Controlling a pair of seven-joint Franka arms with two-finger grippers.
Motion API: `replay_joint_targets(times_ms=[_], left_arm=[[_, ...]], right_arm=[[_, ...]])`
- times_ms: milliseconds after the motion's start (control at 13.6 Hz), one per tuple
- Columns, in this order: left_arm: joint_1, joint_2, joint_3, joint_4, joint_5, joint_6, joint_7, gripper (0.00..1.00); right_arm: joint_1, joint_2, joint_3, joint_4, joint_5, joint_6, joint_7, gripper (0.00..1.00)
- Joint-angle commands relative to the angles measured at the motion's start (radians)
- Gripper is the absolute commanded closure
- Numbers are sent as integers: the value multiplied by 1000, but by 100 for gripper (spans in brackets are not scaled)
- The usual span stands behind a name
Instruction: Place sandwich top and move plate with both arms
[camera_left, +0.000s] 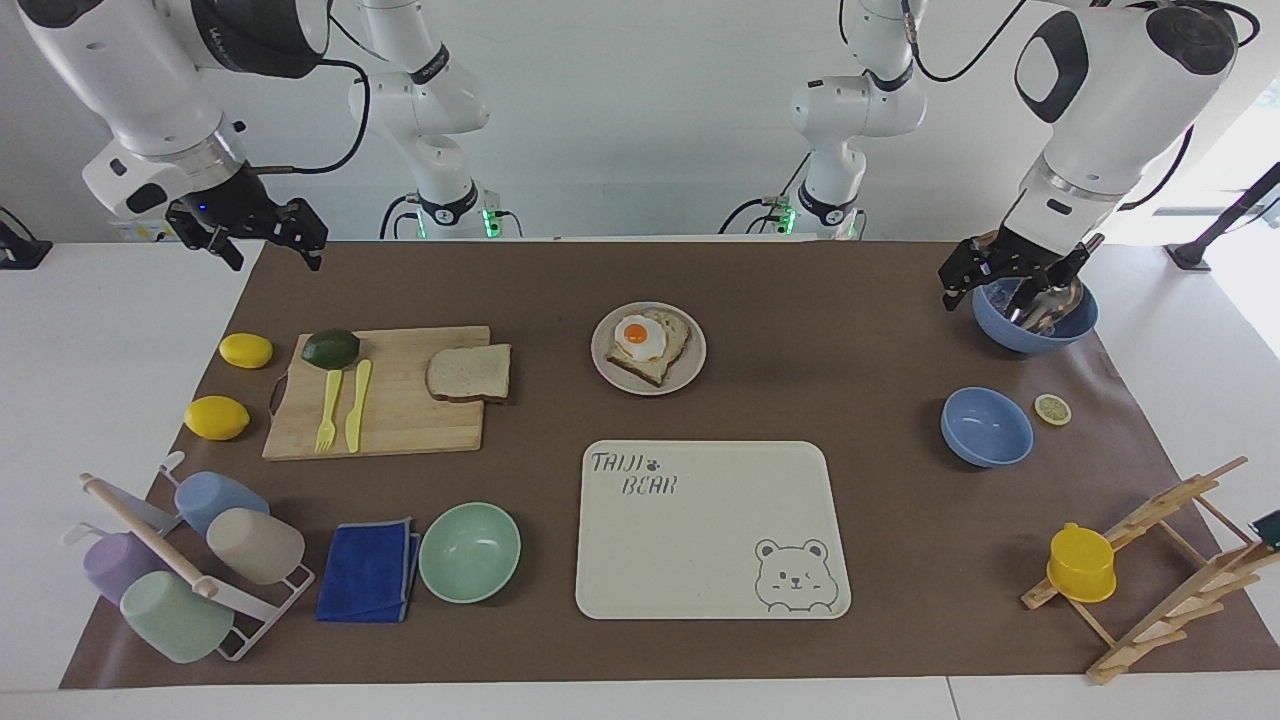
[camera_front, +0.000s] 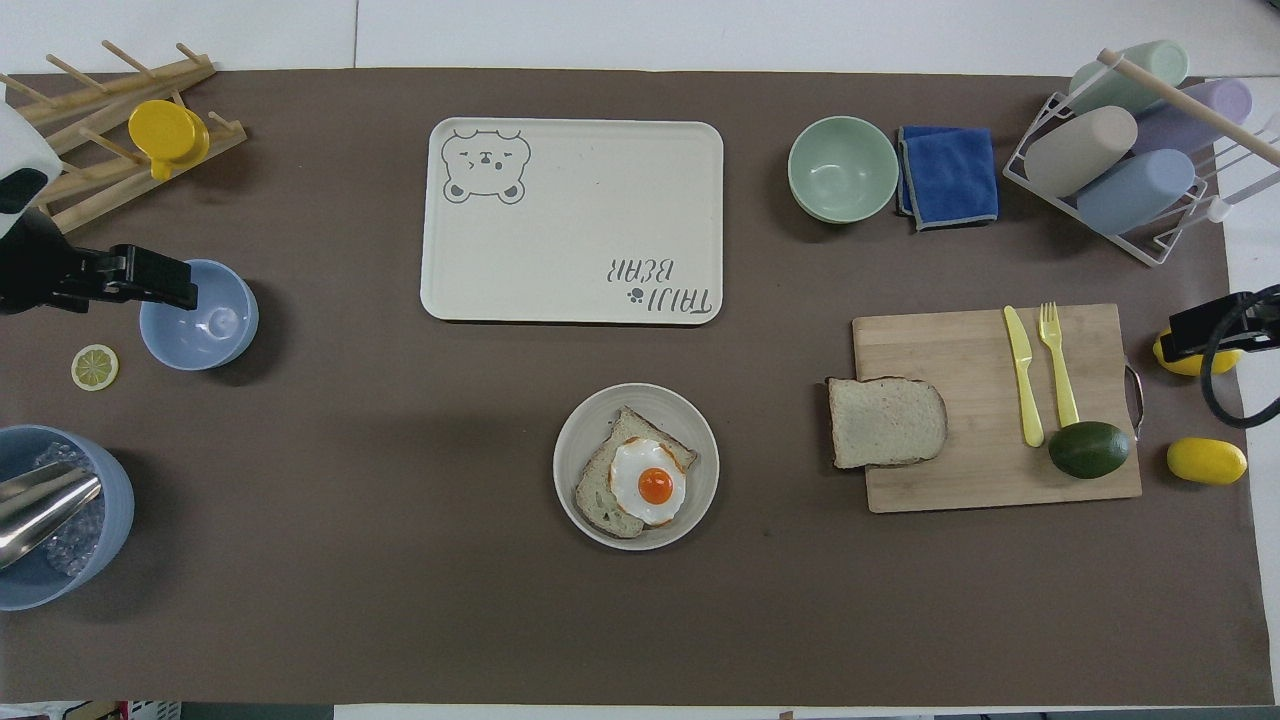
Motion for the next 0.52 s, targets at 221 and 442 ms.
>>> replay_joint_targets(times_ms=[221, 442], left_arm=[[12, -19, -11, -18, 17, 0, 6, 0], [12, -19, -11, -17, 17, 2, 6, 0]], right_arm=[[-11, -9, 7, -17, 62, 13, -7, 0], [54, -15, 18, -26, 67, 16, -15, 0]])
